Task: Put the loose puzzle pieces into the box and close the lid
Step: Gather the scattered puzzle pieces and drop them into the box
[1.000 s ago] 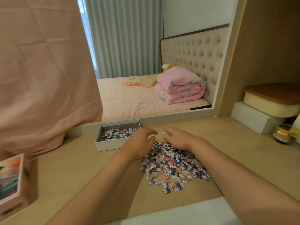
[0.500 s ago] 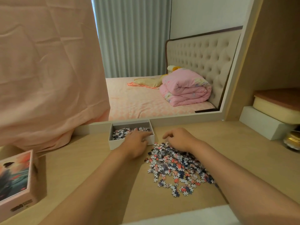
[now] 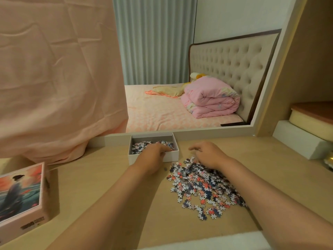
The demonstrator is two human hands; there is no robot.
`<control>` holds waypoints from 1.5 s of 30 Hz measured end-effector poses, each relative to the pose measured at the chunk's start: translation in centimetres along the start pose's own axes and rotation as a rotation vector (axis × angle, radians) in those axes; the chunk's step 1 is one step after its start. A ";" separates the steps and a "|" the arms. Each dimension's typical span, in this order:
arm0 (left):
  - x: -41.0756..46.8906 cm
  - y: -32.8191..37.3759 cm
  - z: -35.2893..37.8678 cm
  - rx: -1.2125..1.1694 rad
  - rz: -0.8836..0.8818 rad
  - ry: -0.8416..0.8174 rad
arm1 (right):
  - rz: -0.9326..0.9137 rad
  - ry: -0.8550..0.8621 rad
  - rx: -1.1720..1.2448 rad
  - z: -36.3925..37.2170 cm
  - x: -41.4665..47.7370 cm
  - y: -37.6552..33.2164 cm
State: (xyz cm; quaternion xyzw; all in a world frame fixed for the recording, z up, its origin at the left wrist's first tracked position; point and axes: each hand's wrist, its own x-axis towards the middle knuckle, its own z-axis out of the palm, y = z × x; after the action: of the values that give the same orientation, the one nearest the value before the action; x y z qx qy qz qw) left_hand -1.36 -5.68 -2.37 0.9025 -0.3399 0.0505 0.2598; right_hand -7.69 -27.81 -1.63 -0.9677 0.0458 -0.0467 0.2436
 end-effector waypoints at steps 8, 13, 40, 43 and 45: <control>0.6 1.3 0.6 -0.027 0.006 -0.002 | 0.051 -0.192 -0.083 0.7 0.3 0.1; 0.7 1.2 0.6 -0.108 -0.009 -0.011 | -0.018 -0.117 0.016 0.5 -1.2 -0.5; -2.1 1.6 1.7 0.045 0.090 -0.133 | -0.107 -0.089 -0.099 2.0 -2.7 -2.7; -1.9 1.2 1.6 -0.006 0.081 -0.088 | -0.098 -0.056 -0.036 1.8 -2.7 -2.8; -1.7 0.9 1.3 -0.075 0.072 -0.056 | -0.078 -0.028 0.038 1.4 -2.8 -3.1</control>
State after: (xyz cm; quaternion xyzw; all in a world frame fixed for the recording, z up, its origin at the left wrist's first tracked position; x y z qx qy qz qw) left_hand -3.39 -5.92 -3.54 0.8804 -0.3809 0.0216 0.2816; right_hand -10.07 -24.18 -1.55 -0.9644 0.0036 -0.0435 0.2607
